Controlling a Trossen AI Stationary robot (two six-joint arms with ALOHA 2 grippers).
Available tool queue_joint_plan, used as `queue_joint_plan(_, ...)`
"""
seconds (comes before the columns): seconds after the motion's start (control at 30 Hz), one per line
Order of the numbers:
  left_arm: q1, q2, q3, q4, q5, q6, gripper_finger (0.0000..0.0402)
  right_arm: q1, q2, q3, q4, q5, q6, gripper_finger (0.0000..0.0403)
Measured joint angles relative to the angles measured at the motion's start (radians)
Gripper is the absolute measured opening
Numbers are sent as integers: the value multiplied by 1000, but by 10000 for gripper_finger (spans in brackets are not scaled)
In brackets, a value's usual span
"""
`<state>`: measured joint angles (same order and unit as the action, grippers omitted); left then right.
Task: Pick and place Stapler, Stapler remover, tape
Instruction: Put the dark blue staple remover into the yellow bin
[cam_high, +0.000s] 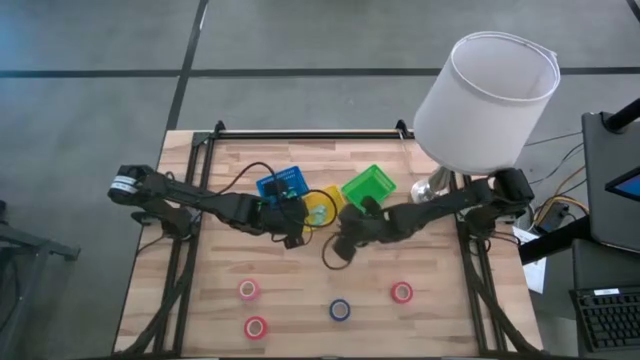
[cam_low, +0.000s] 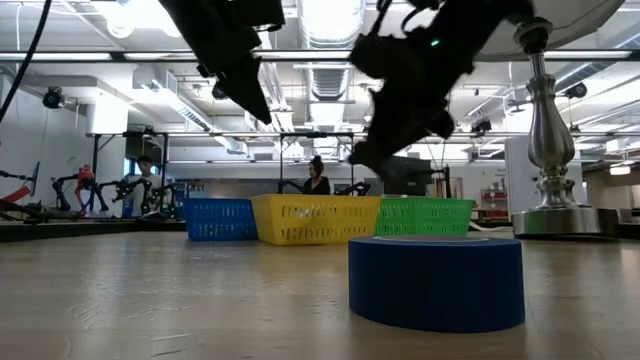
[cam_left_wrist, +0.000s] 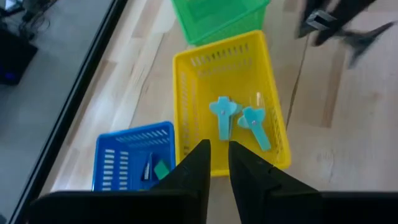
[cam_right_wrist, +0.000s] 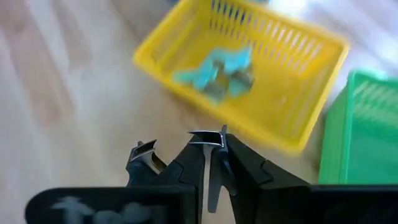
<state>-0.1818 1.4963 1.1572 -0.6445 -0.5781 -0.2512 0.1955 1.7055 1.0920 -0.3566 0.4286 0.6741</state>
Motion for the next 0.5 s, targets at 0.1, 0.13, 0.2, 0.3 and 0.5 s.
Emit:
queue_joint_plan(0.1, -3, -1, 0, -25, 0, -32, 55, -4, 33, 0, 106, 66, -32, 38)
queue_joint_plan(0.13, -4, -1, -1, -32, 0, -37, 54, 7, 44, 0, 125, 112, -41, 37)
queue_joint_plan(0.2, -5, -1, -6, -33, 0, -39, 53, 31, 64, -1, 159, 228, -44, 37)
queue_joint_plan(0.3, -5, -1, -20, -31, 0, -38, 53, 58, 93, -2, 193, 424, -36, 36)
queue_joint_plan(0.5, -5, -1, -50, -21, 0, -56, 51, 53, 176, -2, 269, 631, -28, 46)
